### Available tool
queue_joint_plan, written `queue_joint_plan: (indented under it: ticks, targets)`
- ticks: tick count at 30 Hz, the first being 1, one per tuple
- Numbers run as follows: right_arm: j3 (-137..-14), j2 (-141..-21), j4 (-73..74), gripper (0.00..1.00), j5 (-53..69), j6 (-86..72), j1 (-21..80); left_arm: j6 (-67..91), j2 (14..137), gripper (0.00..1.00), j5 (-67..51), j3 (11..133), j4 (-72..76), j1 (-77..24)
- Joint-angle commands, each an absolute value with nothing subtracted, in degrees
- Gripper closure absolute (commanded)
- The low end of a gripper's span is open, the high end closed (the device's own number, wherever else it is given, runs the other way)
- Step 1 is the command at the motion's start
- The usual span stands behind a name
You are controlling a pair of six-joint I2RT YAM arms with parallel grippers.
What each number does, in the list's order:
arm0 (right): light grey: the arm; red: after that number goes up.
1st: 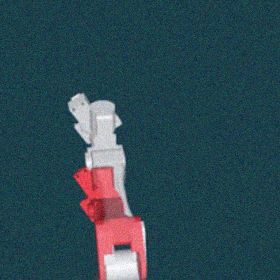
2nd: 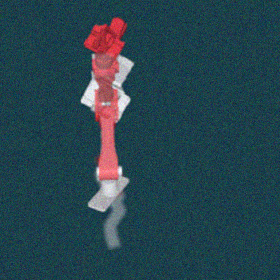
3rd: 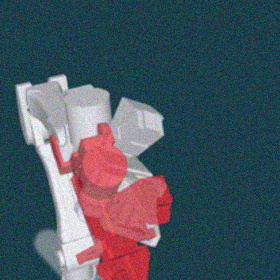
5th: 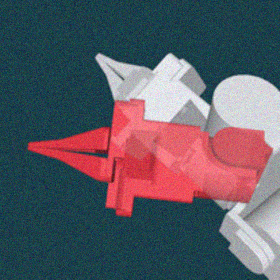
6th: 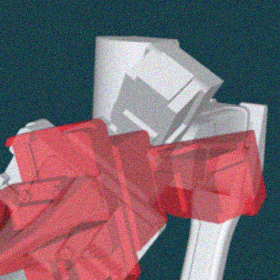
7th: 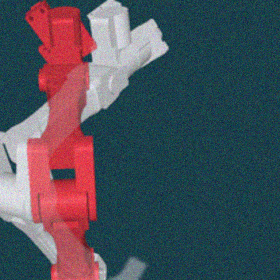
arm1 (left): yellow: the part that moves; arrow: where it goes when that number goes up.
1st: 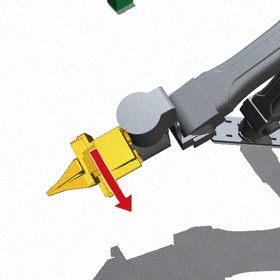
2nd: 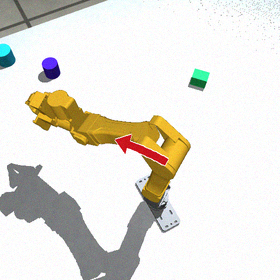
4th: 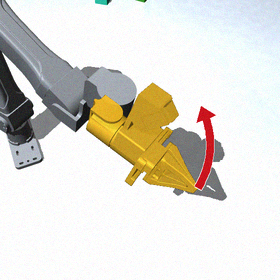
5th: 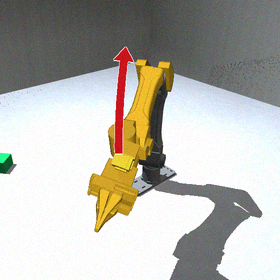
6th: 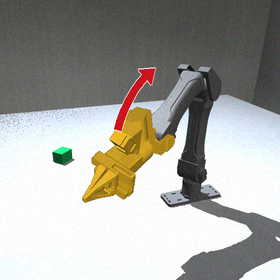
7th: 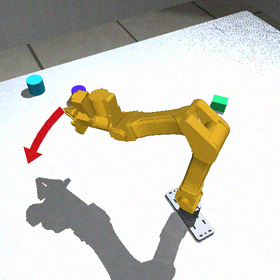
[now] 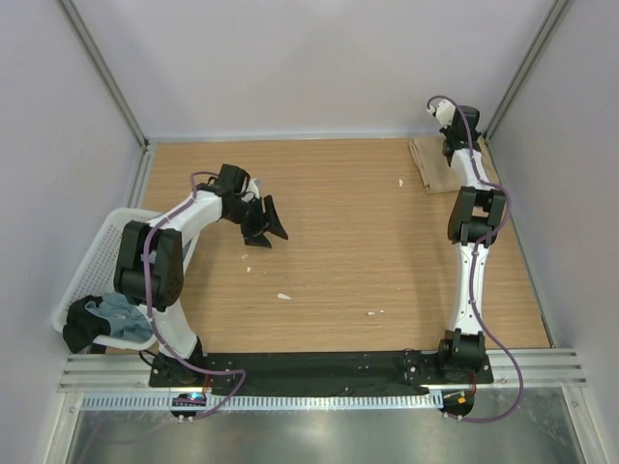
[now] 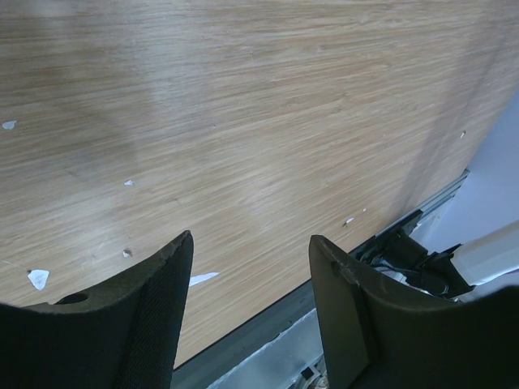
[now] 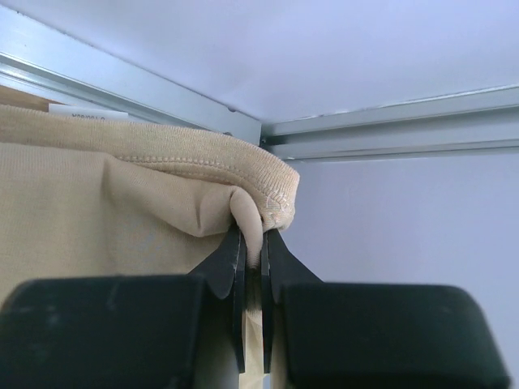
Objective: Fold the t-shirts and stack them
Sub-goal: Neatly place the folded tshirt to the corner, then reset both grippers
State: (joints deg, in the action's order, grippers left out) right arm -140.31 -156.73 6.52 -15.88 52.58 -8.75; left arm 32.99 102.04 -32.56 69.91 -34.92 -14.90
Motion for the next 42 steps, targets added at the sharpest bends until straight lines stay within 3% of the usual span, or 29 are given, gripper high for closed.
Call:
queue_joint_plan:
  ticks: [1,6,7,8,9,10,12,14,20,26,34,38,42]
  targets:
    - [-141.85,-156.62,0.35,0.99,-14.59,54.40,-9.23,31.64,102.57,0.40,-33.49,72.77,-36.39,-15.03]
    - [-141.42,-156.71,0.35,0.99,-15.81,53.96,-9.49,31.55,103.36,0.40,-33.92,73.48,-36.56,-15.03]
    - [-141.59,-156.88,0.26,0.94,-16.43,53.70,-9.58,31.55,103.36,0.40,-33.93,73.48,-36.65,-15.03]
    - [-141.50,-156.71,-0.26,0.84,-17.22,53.61,-9.58,31.55,103.19,0.40,-33.93,73.39,-36.65,-15.03]
    - [-140.89,-156.53,-2.35,0.47,-18.79,53.70,-9.67,31.47,103.01,0.40,-33.84,73.21,-36.56,-15.03]
    - [-140.45,-156.27,-3.24,0.29,-19.68,53.70,-9.84,31.46,102.57,0.41,-33.66,73.13,-36.91,-15.03]
    - [-140.27,-155.39,-5.17,0.07,-23.88,53.09,-10.02,31.29,102.04,0.41,-33.57,73.13,-37.18,-15.03]
    - [-139.75,-154.08,-6.15,0.00,-27.06,51.60,-10.20,31.29,100.73,0.42,-33.40,72.95,-37.53,-15.03]
    - [-127.82,-140.21,-1.50,0.00,-32.68,39.31,-8.97,33.39,93.02,0.42,-32.78,68.84,-36.04,-15.12]
    - [-105.06,-116.83,9.22,0.00,-30.68,16.81,-3.26,38.39,78.86,0.35,-33.56,55.23,-31.29,-15.56]
    - [-75.88,-93.36,18.28,0.00,-24.28,0.46,21.25,42.71,54.36,0.27,-39.28,37.37,-31.02,-16.43]
    - [-59.63,-77.91,17.68,0.00,-16.10,-22.71,27.33,49.55,41.16,0.22,-39.99,32.79,-29.01,-18.02]
    - [-33.84,-53.44,6.97,0.00,-5.91,-54.66,27.68,62.55,29.02,0.15,-42.97,26.82,-18.75,-18.02]
